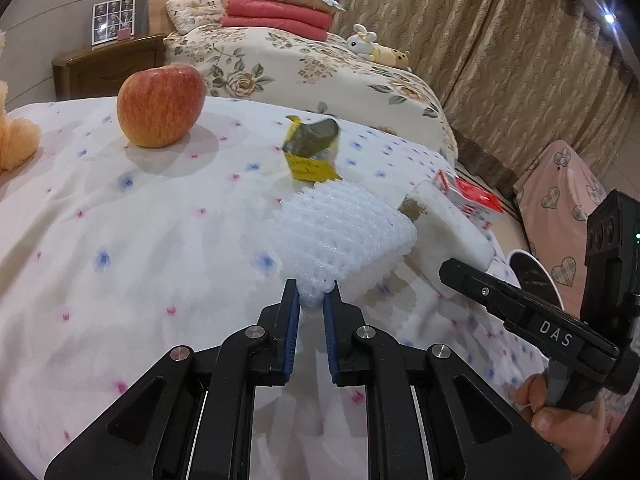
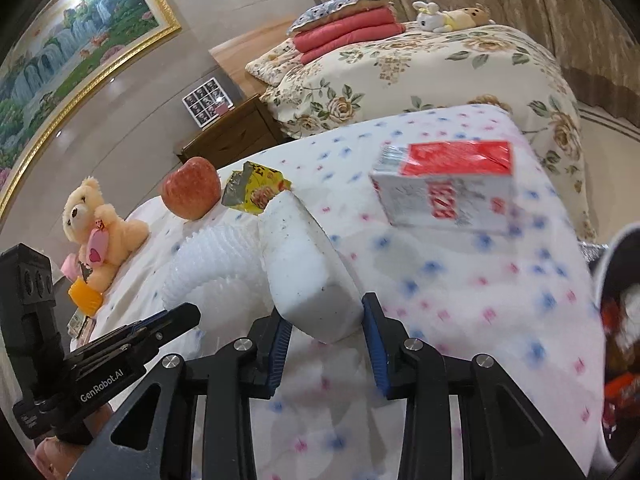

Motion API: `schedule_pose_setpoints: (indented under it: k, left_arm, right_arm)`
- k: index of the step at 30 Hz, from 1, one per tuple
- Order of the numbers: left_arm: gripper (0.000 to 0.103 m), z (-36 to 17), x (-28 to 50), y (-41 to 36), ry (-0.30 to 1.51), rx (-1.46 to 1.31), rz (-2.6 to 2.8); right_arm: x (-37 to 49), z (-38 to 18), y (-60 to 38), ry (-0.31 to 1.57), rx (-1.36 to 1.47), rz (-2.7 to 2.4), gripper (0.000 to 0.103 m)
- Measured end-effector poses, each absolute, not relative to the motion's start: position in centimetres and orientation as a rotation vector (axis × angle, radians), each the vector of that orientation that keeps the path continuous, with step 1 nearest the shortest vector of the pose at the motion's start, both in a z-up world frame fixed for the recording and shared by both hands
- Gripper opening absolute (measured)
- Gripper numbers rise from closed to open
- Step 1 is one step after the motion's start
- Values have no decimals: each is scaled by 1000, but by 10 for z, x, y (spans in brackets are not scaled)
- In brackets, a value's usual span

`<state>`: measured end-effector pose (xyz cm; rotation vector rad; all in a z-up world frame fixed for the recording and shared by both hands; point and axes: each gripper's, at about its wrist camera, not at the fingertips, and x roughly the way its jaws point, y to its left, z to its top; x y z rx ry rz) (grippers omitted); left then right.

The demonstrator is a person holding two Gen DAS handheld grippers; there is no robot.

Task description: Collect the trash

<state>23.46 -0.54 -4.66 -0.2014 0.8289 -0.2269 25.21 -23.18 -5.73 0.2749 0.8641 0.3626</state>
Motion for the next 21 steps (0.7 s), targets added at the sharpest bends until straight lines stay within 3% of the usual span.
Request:
schedule_pose_setpoints:
  k: [21]
  left_arm:
    - [11, -33, 190, -71, 821, -148, -365]
  right_arm:
    - [191, -44, -297, 813, 360, 238, 35]
